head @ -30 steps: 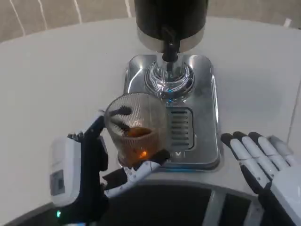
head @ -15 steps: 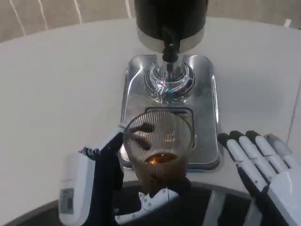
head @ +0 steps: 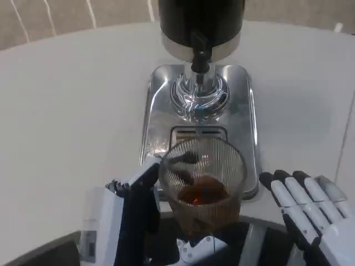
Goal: Grasp the cup under the faucet to collect the drink, then remove the cup.
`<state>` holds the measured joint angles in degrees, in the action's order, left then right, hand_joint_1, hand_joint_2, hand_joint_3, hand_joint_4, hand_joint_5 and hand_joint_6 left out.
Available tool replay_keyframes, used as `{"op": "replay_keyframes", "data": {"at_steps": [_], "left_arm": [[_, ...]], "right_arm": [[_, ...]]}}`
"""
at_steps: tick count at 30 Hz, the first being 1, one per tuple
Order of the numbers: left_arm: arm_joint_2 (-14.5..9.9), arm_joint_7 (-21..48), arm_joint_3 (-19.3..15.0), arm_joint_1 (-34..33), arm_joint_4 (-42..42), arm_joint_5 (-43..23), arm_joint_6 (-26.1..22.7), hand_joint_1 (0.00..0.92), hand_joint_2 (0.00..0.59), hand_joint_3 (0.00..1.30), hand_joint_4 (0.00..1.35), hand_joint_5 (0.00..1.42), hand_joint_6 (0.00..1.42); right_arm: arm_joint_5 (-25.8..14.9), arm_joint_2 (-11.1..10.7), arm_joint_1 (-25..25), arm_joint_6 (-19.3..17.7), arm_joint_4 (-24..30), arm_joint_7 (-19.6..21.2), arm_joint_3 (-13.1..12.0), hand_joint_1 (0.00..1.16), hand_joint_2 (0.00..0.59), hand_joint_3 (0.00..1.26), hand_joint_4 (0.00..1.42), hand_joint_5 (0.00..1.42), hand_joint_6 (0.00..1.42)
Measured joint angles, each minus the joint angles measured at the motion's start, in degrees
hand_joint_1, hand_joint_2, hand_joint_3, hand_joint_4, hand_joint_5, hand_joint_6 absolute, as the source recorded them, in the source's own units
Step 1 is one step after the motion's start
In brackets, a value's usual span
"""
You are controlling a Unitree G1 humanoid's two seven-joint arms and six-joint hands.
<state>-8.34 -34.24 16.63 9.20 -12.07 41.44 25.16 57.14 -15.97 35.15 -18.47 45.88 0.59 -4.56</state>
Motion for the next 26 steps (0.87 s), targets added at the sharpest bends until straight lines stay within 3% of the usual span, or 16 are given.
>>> {"op": "replay_keyframes", "data": {"at_steps": [26], "left_arm": [[1.66, 1.61, 0.73, -0.38, 0.02, 1.76, 0.01, 0.717, 0.083, 1.15, 1.25, 1.35, 1.42]], "right_arm": [[-0.03, 1.77, -0.46, 0.61, 1.33, -1.16, -0.66, 0.61, 0.407, 0.00, 0.00, 0.00, 0.00]]}}
